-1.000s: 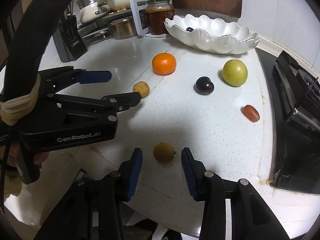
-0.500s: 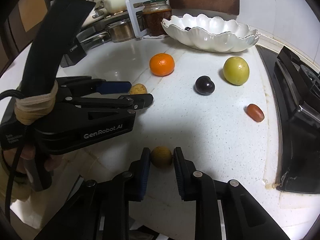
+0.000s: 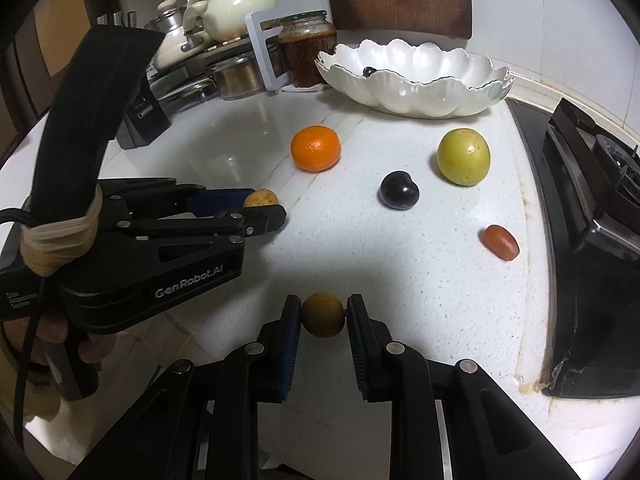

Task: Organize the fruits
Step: 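Lift and carry both brown fruits in both grippers over the white bowl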

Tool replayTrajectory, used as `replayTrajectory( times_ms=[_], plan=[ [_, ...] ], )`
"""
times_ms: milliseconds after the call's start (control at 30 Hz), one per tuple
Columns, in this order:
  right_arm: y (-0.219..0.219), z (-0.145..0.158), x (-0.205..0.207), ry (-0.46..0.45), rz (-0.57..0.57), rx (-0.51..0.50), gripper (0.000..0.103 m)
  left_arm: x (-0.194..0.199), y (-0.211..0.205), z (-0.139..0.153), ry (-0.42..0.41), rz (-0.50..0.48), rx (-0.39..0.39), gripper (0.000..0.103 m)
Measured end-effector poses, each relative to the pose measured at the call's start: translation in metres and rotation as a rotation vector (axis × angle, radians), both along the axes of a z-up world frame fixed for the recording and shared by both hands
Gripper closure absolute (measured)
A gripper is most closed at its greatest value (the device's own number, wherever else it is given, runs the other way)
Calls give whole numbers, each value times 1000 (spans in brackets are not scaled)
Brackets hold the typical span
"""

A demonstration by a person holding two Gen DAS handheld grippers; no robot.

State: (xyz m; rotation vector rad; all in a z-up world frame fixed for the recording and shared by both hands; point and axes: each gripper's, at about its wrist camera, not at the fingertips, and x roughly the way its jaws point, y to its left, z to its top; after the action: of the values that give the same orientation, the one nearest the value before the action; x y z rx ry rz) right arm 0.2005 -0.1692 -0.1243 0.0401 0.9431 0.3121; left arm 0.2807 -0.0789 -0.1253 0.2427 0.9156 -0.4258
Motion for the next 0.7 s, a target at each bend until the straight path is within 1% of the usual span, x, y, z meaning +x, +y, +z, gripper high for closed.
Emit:
replayTrajectory(
  times_ms=[233,400,700],
  plan=[
    [-6,7,1,-20,-11,6,78,-8,-1,12,-13,13,-2,77],
    [-11,18,4,-55,-19,-1,78,-14,-4,23,-53,29,10,77],
    [-19,39,10,-135,-32,-13,78,-17,-2,46,-86,79,-23,77]
  ],
)
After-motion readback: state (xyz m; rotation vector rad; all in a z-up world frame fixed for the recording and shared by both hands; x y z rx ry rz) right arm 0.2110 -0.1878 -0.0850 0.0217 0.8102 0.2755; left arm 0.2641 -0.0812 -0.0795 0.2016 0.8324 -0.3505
